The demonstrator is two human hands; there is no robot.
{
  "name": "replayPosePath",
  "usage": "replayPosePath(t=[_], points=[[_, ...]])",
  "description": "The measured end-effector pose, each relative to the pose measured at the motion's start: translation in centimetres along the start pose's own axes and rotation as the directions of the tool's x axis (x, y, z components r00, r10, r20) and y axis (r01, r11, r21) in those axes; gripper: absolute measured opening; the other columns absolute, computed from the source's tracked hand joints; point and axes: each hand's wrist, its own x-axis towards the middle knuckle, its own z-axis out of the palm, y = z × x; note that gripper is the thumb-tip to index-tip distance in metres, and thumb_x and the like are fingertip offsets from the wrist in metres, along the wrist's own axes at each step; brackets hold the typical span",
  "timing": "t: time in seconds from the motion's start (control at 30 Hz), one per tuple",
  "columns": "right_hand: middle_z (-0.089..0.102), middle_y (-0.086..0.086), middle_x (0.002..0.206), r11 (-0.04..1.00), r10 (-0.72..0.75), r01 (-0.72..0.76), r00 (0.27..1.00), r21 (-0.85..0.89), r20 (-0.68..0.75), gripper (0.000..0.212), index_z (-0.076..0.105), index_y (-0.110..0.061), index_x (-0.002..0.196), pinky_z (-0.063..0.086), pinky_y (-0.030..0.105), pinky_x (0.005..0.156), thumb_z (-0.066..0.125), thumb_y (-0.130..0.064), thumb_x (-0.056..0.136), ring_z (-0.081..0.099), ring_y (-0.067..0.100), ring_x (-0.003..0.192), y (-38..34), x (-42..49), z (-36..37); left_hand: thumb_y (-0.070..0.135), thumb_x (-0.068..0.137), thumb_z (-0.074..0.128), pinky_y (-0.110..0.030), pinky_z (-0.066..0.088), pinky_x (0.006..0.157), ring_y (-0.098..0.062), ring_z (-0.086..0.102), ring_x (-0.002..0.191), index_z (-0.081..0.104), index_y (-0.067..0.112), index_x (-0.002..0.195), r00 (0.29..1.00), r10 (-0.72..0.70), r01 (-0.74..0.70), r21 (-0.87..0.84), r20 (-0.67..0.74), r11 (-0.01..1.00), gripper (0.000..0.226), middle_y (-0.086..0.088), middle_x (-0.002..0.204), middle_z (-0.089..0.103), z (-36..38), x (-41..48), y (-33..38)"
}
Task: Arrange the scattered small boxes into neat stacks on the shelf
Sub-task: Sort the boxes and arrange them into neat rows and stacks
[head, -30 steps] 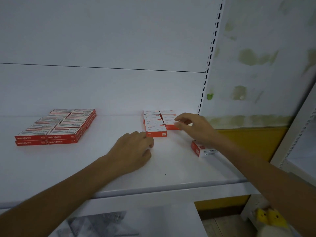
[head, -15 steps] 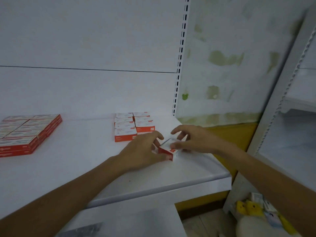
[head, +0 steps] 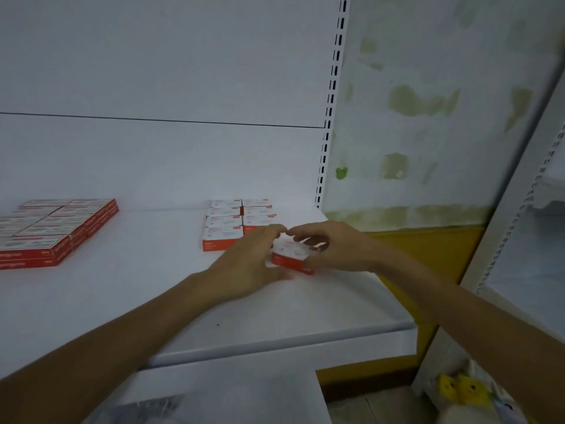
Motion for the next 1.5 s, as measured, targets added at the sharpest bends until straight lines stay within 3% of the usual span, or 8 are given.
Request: replayPosePath(t=[0.17,0.33,0.53,0.7,0.93,1.03,1.2,1.5], points=[[0.058,-0.001,0.121,0.984,-0.056,0.039,0.994,-0.173,-0.093,0.056,0.056,-0.018,0.125,0.044,0.019,0.084,0.073,-0.037,0.075,0.055,0.013,0.104,0.8,-0.5,0.3,0.028,0.081,0.068,-0.010,0.040,0.078,-0.008,0.049,0.105,0.036,0.019,0.138,0.998,-0.020,0.018,-0.026,-0.062,0.999,0.066,0.001,0.134,0.049,0.5,0.9,0.3],[0.056,0.003,0.116,0.935,-0.324,0.257,0.901,-0.245,-0.290,0.057,0.056,-0.016,0.125,0.042,0.004,0.072,0.077,-0.026,0.073,0.045,0.004,0.095,2.1,-0.7,0.3,0.027,0.075,0.074,-0.003,0.042,0.061,-0.003,0.049,0.087,0.046,0.019,0.126,0.969,-0.002,0.000,-0.009,-0.249,1.000,0.059,0.002,0.118,0.048,0.7,0.8,0.3],[0.060,0.009,0.109,0.850,-0.518,0.415,0.769,-0.324,-0.375,0.054,0.059,-0.007,0.117,0.051,0.024,0.081,0.076,-0.024,0.068,0.052,0.013,0.094,2.6,0.2,0.5,0.031,0.071,0.077,0.000,0.044,0.060,0.004,0.056,0.077,0.052,0.021,0.114,0.935,-0.104,0.065,-0.125,-0.339,0.990,0.051,0.014,0.097,0.055,0.8,0.2,0.0],[0.056,0.003,0.111,0.875,-0.480,0.414,0.810,-0.252,-0.336,0.056,0.059,-0.010,0.120,0.043,0.006,0.078,0.069,-0.034,0.071,0.049,0.004,0.095,2.6,0.8,0.7,0.042,0.069,0.075,-0.007,0.040,0.061,0.000,0.053,0.076,0.059,0.025,0.115,0.929,-0.089,0.079,-0.042,-0.359,0.996,0.051,0.014,0.095,0.057,0.3,-0.3,-0.2],[0.055,0.000,0.113,0.964,-0.223,0.194,0.962,-0.182,-0.158,0.050,0.057,-0.019,0.121,0.041,0.018,0.079,0.072,-0.036,0.076,0.055,0.012,0.092,2.0,2.4,1.2,0.031,0.080,0.065,-0.024,0.041,0.071,-0.005,0.049,0.076,0.046,0.027,0.114,0.938,-0.189,0.212,0.051,-0.289,0.976,0.039,0.017,0.085,0.053,0.3,-0.6,-1.0],[0.057,-0.003,0.108,0.978,-0.189,0.170,0.968,-0.119,-0.167,0.042,0.059,-0.018,0.111,0.046,0.018,0.075,0.075,-0.031,0.074,0.056,0.010,0.082,1.6,3.3,1.4,0.028,0.080,0.063,-0.024,0.042,0.070,-0.003,0.052,0.073,0.049,0.028,0.090,0.932,-0.217,0.236,0.032,-0.292,0.971,0.017,0.016,0.082,0.056,0.1,-0.8,-1.3],[0.059,0.002,0.111,0.983,-0.166,0.145,0.962,-0.111,-0.217,0.035,0.063,-0.016,0.104,0.040,0.016,0.073,0.075,-0.029,0.073,0.056,0.008,0.079,1.6,4.7,1.9,0.027,0.082,0.058,-0.025,0.040,0.072,-0.010,0.057,0.083,0.053,0.029,0.080,0.906,-0.277,0.308,0.049,-0.321,0.950,0.005,0.015,0.080,0.059,0.0,-0.8,-1.3],[0.054,-0.002,0.102,0.991,-0.124,0.108,0.960,-0.075,-0.252,0.035,0.064,-0.019,0.101,0.037,0.006,0.066,0.076,-0.034,0.072,0.058,0.007,0.079,0.9,6.2,2.5,0.025,0.080,0.056,-0.024,0.037,0.067,-0.011,0.052,0.077,0.047,0.029,0.061,0.940,-0.263,0.290,0.103,-0.220,0.952,0.022,0.013,0.070,0.052,-0.2,-0.5,-1.2]])
